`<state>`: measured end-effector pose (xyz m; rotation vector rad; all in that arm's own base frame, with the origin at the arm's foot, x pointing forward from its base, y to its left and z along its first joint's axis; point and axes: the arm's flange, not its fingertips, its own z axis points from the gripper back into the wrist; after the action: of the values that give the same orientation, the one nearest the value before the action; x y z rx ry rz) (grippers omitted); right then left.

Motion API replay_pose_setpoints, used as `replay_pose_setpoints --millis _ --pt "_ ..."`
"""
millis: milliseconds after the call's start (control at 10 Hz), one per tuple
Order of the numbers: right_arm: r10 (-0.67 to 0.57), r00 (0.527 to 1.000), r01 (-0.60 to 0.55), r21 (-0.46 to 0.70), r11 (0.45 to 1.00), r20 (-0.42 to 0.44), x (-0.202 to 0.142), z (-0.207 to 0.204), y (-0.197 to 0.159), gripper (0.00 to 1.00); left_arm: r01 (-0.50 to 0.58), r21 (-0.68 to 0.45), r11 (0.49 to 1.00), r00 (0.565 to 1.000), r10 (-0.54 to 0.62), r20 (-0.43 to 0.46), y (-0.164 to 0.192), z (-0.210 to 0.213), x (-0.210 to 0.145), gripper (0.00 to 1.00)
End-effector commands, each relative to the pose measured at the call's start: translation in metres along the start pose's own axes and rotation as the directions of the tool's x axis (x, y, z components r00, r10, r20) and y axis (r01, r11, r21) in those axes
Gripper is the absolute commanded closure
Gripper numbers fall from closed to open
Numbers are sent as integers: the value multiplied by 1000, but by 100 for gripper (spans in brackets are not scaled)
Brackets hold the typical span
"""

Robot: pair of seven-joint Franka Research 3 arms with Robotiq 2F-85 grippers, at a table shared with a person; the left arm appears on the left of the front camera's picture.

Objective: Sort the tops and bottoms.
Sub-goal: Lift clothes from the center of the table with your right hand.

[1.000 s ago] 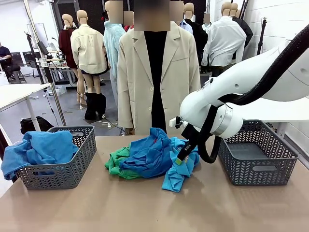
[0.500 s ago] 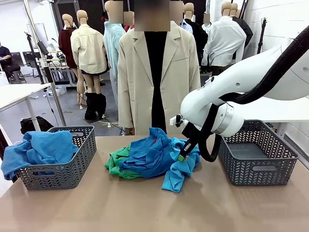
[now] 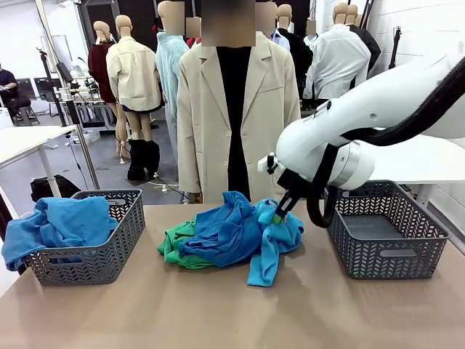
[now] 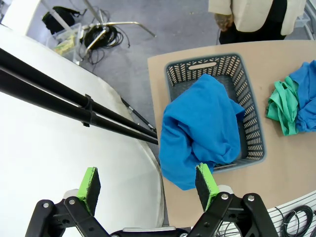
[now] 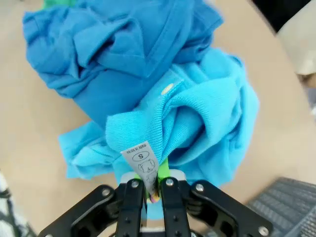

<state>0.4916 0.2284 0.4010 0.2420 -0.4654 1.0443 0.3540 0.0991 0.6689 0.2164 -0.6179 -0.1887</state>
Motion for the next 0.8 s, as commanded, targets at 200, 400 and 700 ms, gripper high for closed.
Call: replay_pose_setpoints --millis 200,400,700 --pt "87 992 -59 -272 960 91 84 112 -28 100 -8 -9 1000 1000 8 -2 2 1 3 0" --pt "162 975 -84 -423 902 153 159 189 -31 100 -8 -9 1000 1000 8 -2 2 1 3 0" --pt "239 949 -43 -665 746 206 265 288 0 100 -8 -9 1000 1000 8 -2 2 1 3 0"
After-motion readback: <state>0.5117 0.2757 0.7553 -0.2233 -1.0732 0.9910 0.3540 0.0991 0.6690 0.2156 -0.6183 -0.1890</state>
